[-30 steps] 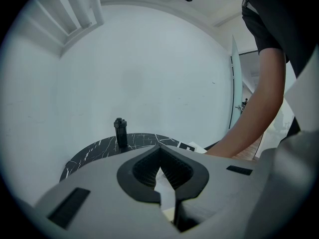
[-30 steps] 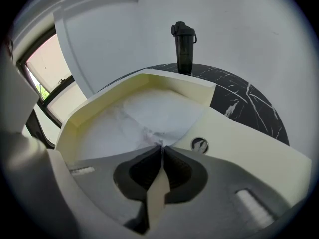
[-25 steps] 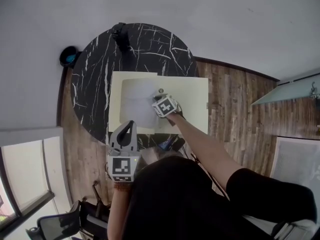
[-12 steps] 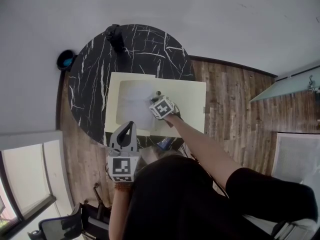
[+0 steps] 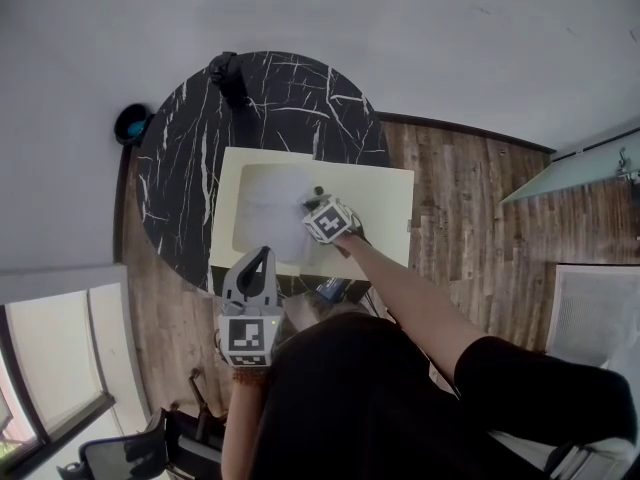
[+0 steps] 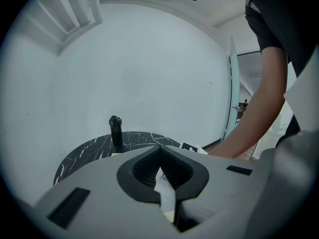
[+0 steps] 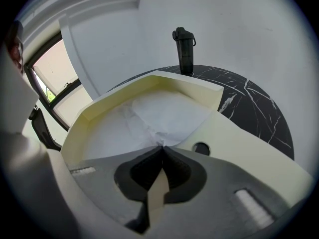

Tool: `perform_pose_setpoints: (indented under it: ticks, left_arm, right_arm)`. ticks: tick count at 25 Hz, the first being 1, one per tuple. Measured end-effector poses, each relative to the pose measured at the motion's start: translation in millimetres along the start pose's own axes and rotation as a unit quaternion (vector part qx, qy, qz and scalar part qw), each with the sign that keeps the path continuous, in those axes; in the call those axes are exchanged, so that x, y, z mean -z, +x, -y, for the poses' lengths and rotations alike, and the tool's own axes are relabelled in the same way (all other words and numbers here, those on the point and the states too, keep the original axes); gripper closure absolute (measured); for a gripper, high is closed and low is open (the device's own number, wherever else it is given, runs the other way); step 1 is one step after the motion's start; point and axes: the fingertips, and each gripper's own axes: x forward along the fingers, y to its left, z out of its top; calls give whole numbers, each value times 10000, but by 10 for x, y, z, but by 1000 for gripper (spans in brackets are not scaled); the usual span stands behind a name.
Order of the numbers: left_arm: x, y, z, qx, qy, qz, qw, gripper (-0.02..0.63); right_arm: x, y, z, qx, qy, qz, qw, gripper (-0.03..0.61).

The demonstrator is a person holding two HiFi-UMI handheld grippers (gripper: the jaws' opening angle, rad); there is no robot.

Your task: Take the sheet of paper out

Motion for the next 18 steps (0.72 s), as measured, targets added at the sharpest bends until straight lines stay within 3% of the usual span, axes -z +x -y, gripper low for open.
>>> perform_pose_setpoints:
  ticks: [7,18]
  left_arm:
    - [15,25,62,37,-43,30,10000,615]
    - [5,86,213,178,-4,42,9998,615]
  right_arm:
    - [75,-163,21,48,-425,25,9991,580]
    - [274,-331,138,149,22,229,9996,580]
